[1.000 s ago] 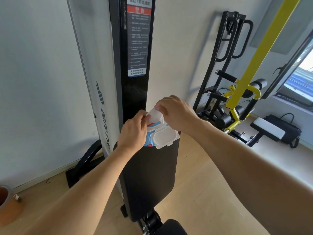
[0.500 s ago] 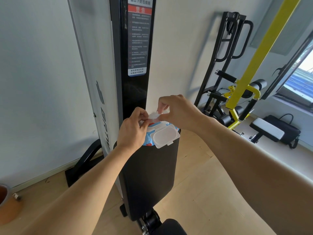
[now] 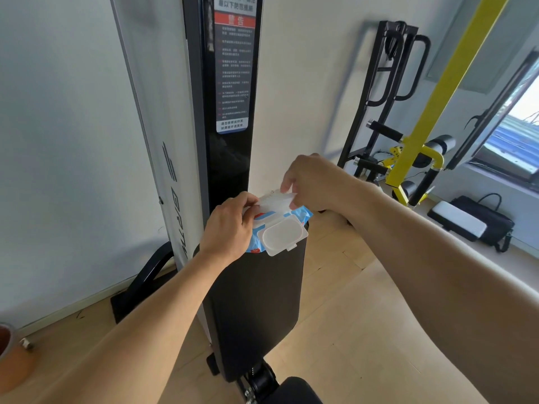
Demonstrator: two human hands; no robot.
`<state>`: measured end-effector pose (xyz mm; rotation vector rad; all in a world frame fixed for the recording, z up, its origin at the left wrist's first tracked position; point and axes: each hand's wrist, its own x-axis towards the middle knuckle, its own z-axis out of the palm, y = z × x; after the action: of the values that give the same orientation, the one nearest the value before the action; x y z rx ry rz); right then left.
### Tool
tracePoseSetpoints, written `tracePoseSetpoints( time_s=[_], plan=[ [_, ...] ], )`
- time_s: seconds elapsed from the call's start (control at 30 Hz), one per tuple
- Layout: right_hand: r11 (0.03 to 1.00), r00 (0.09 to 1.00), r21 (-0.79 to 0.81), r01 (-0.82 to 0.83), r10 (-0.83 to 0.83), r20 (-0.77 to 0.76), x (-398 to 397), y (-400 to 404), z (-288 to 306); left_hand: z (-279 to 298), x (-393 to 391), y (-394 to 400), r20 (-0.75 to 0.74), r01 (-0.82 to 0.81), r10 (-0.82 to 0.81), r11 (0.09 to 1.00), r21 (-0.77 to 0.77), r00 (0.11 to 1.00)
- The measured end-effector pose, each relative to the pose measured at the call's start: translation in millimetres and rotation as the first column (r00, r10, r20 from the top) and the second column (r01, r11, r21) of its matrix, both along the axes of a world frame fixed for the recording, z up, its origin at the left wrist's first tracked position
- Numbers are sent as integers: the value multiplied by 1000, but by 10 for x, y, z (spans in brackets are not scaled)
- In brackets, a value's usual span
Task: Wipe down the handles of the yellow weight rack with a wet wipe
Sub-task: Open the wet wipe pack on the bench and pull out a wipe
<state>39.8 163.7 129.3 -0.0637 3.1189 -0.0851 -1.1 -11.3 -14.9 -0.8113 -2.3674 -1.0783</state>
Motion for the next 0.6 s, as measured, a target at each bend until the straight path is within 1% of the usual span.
tracePoseSetpoints(
  time_s=[0.07,0.17,0.27,0.4,0.47,0.53,0.6],
  plan=[
    [1000,999,6,-2,2,-39,26,-11,43,-13,-3,16,-13,-6,6,999,-36,1000],
    [991,992,-129,-25,9,-124,63,-26,144,-32,-10,46,-14,-25,24,997,-68,1000],
    [974,985,-224,-25,-14,-172,80,-49,189,-38,-26,49,-1,-32,32,997,-70,999],
    [935,961,-352,-44,-57,-271,101,-128,167,-36,-20,51,12,-37,38,997,-71,999],
    [896,947,-440,-64,-85,-310,116,-160,160,-22,-14,58,21,-41,42,996,-73,999],
    [852,944,-517,-81,-102,-314,121,-169,182,-7,-11,58,30,-30,32,997,-71,999],
    [833,951,-544,-97,-84,-298,119,-174,200,-2,-7,53,22,-11,13,997,-72,1000]
  ],
)
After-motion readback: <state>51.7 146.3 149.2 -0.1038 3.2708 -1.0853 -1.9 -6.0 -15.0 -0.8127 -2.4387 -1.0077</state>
